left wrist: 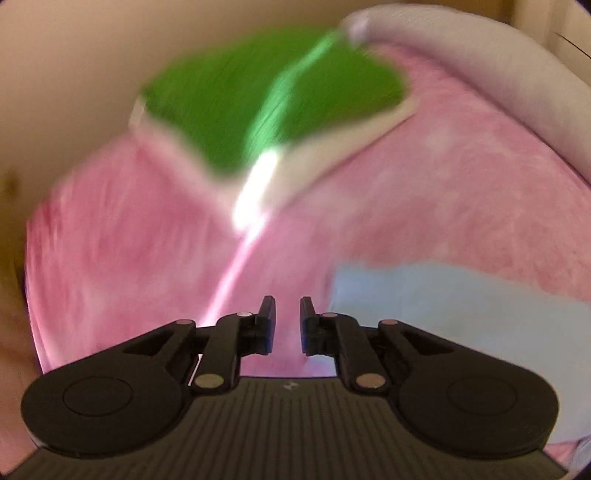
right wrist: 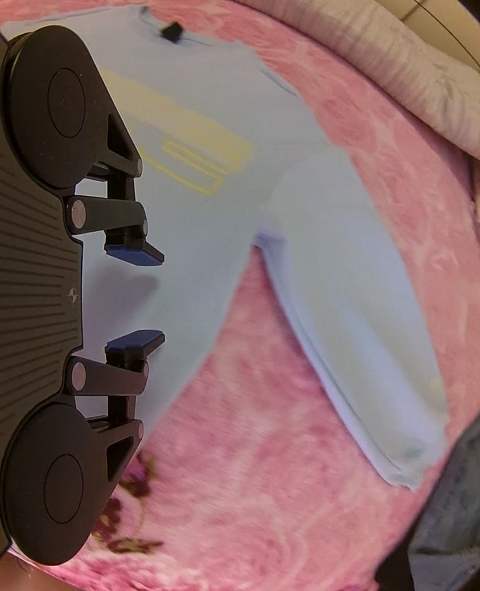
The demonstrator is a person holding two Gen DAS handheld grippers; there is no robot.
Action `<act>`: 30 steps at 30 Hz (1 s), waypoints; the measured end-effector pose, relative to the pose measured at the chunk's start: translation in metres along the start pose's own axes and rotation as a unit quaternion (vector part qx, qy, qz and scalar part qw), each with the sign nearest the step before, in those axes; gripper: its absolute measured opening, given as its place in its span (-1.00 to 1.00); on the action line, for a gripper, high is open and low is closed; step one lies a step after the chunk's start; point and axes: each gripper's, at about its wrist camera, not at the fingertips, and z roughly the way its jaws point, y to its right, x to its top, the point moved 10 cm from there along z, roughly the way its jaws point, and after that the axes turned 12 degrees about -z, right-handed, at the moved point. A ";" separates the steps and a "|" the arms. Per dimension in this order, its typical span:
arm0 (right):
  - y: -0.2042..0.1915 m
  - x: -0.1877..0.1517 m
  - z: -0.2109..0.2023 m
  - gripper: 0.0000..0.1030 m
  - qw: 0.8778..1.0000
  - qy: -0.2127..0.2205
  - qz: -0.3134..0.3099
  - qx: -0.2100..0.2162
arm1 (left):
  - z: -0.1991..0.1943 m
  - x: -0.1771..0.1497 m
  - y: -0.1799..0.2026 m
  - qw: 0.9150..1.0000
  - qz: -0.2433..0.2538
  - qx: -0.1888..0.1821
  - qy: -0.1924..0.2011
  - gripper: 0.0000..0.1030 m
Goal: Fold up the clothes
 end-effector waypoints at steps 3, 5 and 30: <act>0.010 -0.002 -0.007 -0.17 1.000 0.006 -0.018 -0.004 | -0.003 -0.012 -0.005 0.996 -0.067 -0.052 -0.026 -0.34; 0.021 -0.002 -0.013 -0.17 0.999 0.012 -0.028 -0.014 | -0.007 -0.018 -0.001 0.992 -0.097 -0.081 -0.030 -0.30; 0.178 -0.071 -0.043 -0.16 0.992 -0.018 -0.060 0.110 | -0.115 -0.275 0.055 0.942 0.116 -0.214 -0.232 -0.21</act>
